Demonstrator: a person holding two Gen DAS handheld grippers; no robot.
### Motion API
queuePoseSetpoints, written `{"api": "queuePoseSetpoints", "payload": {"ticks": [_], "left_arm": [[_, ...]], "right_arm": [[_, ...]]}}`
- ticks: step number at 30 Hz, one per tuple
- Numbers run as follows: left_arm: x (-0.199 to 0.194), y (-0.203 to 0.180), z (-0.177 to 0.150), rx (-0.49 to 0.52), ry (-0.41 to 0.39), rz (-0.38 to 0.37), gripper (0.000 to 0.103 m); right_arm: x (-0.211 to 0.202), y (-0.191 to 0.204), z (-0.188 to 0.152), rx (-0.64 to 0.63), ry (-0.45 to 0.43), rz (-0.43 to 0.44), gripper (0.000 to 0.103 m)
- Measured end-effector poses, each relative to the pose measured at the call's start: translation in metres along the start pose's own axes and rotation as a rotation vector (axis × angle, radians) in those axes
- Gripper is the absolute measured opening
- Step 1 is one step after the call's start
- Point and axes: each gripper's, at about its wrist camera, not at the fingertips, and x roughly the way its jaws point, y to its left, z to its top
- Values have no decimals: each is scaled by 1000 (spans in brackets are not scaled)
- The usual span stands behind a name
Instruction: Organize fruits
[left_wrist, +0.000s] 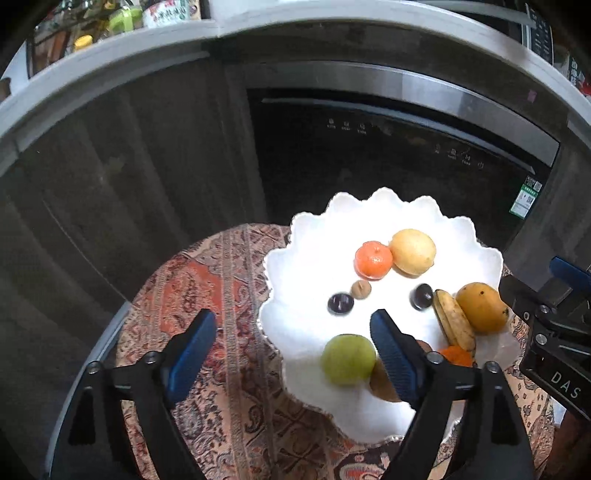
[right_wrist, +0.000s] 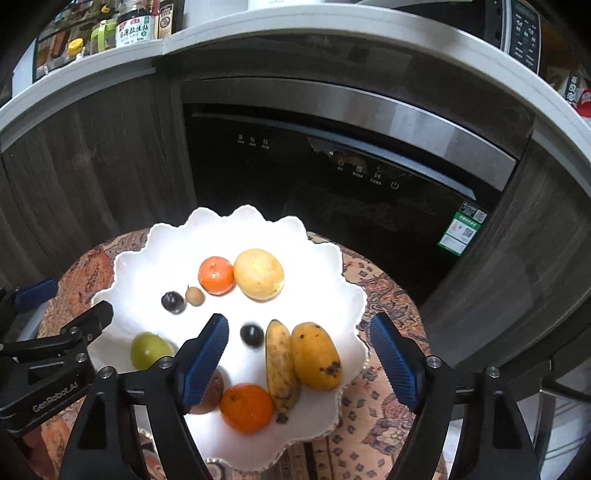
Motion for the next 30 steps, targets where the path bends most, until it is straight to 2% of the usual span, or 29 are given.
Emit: {"api": "queuePoseSetpoints", "payload": {"ticks": [2,13,19,30], "left_arm": [[-15,1,0,-9,-21,11,93],[-87,0,-10,-19,-110,25,95],[-129,-2,-27,-20,-152,34,95],[-179,5,-55,-43,-188,47,95]], "right_arm": [[-9,-2,0,8,-12,4,80],[-77,-15,-11,46,-105,13,83],[-116,-22,-26,64,-147,40,83],[-166,-23,-49,66,-200,55,84]]}}
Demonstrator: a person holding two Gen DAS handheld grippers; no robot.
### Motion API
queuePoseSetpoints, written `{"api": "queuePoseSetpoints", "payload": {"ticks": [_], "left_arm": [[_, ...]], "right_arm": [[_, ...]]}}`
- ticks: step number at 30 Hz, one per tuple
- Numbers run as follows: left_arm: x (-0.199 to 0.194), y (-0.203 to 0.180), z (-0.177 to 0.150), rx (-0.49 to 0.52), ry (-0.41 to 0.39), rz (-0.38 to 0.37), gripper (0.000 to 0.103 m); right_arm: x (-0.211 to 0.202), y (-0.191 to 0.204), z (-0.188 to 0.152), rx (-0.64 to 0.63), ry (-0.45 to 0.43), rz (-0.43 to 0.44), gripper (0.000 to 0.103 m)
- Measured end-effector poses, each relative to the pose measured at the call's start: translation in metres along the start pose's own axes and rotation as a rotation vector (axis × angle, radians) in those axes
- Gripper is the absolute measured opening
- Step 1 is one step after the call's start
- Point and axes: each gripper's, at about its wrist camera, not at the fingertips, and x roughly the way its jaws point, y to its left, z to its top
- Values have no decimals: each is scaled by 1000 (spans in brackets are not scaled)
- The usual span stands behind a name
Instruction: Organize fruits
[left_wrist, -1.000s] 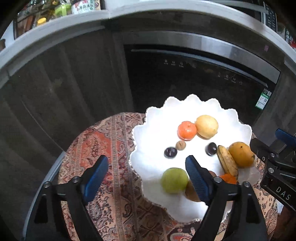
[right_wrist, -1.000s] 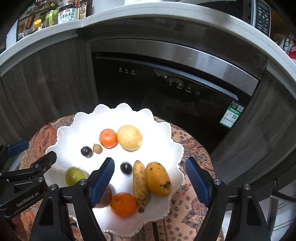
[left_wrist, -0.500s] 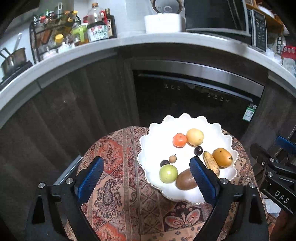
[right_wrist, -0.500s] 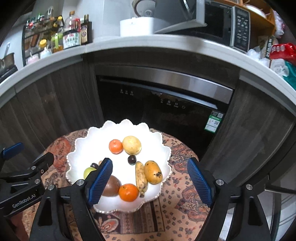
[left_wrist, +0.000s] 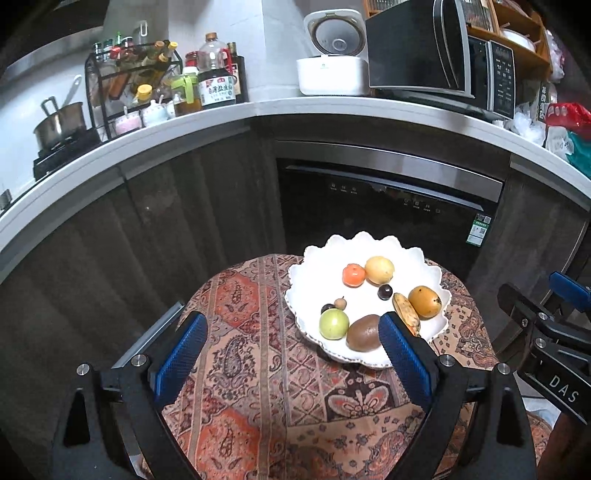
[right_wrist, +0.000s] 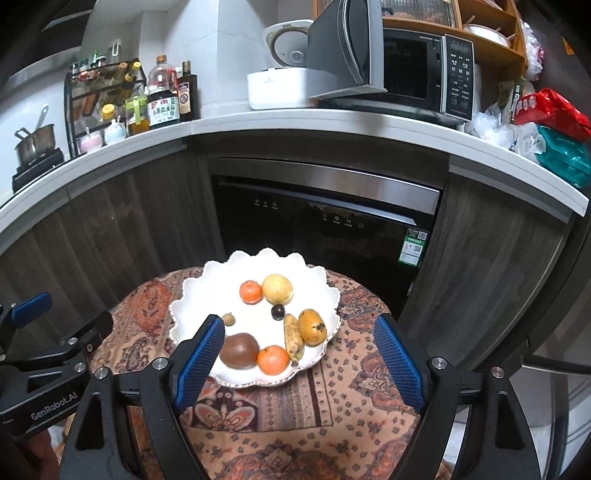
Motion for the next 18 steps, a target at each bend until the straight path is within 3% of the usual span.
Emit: {"api": "queuePoseSetpoints", "payload": {"ticks": [18], "left_arm": [[-61,4,-49,7,-32,42,95]], "right_arm": [[-56,-3,-43,-9,-45,-10,84]]}}
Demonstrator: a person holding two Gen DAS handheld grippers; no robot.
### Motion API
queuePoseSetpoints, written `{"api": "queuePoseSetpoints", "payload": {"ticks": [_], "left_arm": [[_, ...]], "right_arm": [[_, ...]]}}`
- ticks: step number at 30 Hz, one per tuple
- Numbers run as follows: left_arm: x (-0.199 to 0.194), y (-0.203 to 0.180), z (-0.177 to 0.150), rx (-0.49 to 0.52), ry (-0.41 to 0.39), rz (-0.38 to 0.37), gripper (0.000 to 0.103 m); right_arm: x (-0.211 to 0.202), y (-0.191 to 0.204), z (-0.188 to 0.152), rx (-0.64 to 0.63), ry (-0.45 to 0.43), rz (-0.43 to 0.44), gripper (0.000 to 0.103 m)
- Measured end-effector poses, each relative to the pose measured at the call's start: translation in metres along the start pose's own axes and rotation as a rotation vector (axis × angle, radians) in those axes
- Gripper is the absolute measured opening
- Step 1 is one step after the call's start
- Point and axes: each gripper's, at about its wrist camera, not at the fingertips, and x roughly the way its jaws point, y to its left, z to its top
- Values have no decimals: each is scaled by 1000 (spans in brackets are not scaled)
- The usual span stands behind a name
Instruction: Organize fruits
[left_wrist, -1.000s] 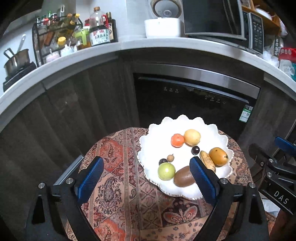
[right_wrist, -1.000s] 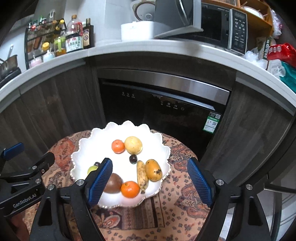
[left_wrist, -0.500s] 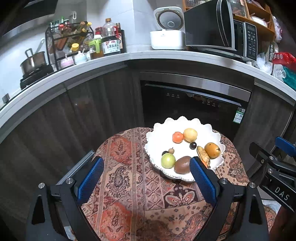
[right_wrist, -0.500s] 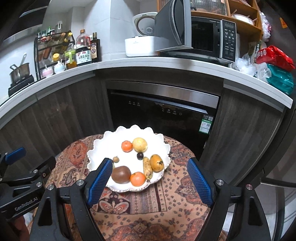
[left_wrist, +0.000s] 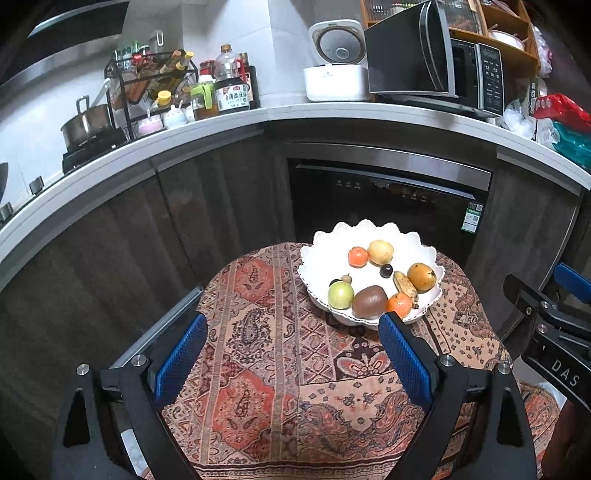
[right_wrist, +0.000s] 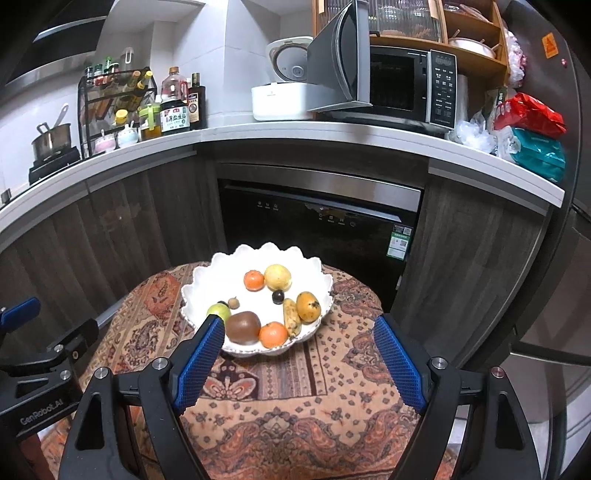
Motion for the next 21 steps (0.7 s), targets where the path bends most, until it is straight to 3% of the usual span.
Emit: {"api": "queuePoseSetpoints", "payload": {"ticks": [21], "left_arm": [[-37,-1,-37,-6,-10,26,96]], "right_arm": [[-38,-10,-46,40,4,-12,84]]}}
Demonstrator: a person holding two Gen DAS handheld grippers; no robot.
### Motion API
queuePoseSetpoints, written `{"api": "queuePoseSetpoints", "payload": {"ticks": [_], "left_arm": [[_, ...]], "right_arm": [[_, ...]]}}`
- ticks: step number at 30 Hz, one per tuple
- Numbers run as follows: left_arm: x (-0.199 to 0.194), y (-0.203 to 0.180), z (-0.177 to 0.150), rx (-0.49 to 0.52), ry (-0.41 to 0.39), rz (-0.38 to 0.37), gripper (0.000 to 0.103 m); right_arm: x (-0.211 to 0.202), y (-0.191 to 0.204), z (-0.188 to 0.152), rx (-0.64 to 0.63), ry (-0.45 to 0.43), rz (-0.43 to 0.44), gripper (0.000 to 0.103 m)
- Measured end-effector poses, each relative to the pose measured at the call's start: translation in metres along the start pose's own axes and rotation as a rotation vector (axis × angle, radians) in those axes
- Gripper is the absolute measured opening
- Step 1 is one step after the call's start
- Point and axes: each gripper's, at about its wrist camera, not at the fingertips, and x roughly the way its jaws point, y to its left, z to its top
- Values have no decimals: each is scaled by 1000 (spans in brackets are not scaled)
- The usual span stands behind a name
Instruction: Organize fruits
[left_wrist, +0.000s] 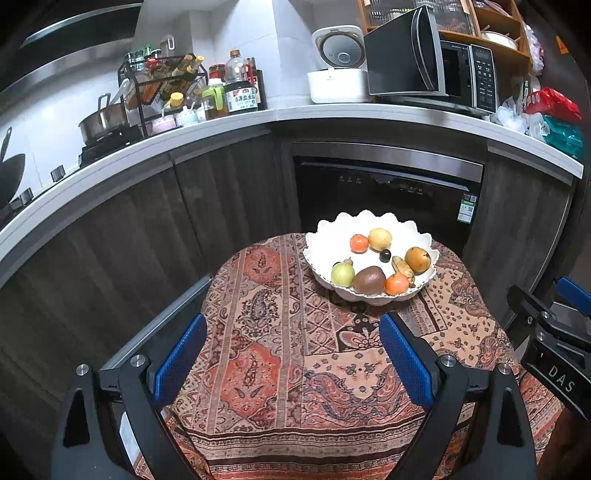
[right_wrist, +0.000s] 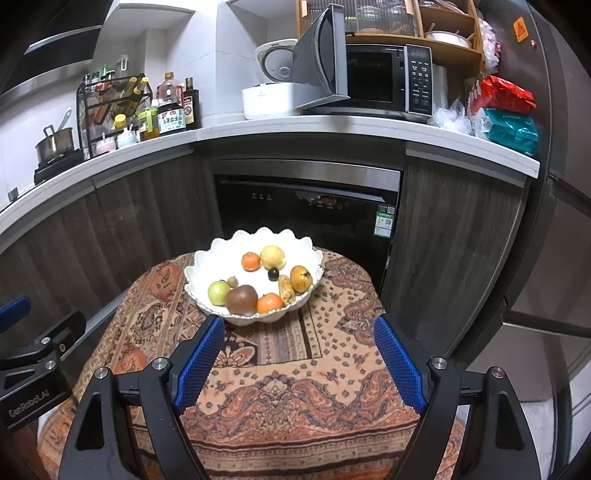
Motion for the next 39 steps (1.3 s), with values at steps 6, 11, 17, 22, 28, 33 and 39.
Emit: {"api": "queuePoseSetpoints", "payload": {"ticks": [6,11,17,22,28,33,39], "left_arm": [[-1,2,-4,-4,-1,8,96],[-1,3,-5,-5,0,7,96],[-1,4,-5,-7,0,8,96],[-1,5,-4,-8,-1,9,95],[-1,4,-4,-6,-1,10,96],[-2,6,-2,-6,0,9,96],[-2,6,-3,-8,-2,9,96]], "right_arm": [[-5,0,-3,-9,-12,-24,84],[-6,0,-3,-11,-9,-26,84],[-7,0,-2,-14,-16,-30,84],[-6,1,-2,-15,-13,-25,84],[-8,2,-1,-15,-16,-19,84],[-9,1,0,-13,-16,-16,84],[-8,2,-1,-13,-16,-15,84]]}}
